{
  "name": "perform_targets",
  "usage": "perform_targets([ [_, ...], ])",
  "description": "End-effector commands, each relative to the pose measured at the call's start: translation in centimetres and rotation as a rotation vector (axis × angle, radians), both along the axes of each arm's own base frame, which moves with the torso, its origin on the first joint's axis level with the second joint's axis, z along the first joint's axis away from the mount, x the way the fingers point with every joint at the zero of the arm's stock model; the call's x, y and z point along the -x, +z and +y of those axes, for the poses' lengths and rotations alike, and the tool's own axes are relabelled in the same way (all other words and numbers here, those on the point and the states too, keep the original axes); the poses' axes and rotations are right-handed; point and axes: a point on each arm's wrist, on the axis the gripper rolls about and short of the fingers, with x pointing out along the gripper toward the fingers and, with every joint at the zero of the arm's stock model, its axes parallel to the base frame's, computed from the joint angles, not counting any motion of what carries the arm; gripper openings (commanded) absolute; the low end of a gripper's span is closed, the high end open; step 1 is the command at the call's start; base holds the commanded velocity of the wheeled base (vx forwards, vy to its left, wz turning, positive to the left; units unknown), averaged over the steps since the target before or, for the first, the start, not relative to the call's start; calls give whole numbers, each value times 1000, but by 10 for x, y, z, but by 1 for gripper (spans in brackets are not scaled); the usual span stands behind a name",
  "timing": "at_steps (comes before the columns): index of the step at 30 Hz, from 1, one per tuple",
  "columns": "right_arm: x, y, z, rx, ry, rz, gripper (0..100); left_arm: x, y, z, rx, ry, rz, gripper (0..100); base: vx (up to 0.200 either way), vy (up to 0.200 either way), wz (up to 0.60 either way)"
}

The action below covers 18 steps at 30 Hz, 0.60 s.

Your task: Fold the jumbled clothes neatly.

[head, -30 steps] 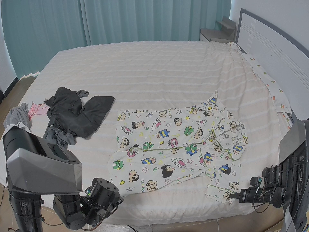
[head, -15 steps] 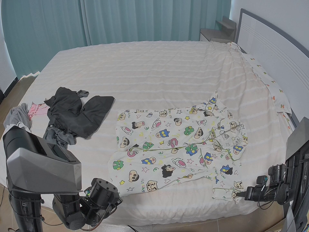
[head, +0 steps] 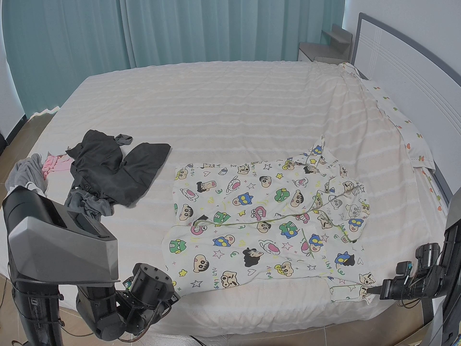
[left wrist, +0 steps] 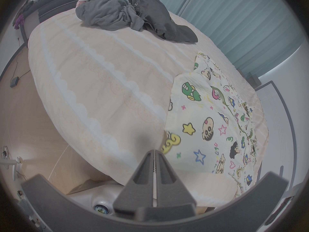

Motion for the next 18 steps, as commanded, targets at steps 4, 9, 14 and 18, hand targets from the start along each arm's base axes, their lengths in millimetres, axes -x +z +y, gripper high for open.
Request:
perform_targets([
  [4,10,-1,-6,4,-15,40,0,1,6,11,12,-2,9,0,0,0,0],
  [9,12,0,-7,10,-13,48,0,1,11,19,39,-28,24,0,0,0,0],
  [14,16,3,-6,11,-4,67,0,3,9,20,27,-91,50,0,0,0,0],
  [18,16,3,-5,16,-6,71,0,1,11,21,24,-143,48,0,0,0,0],
])
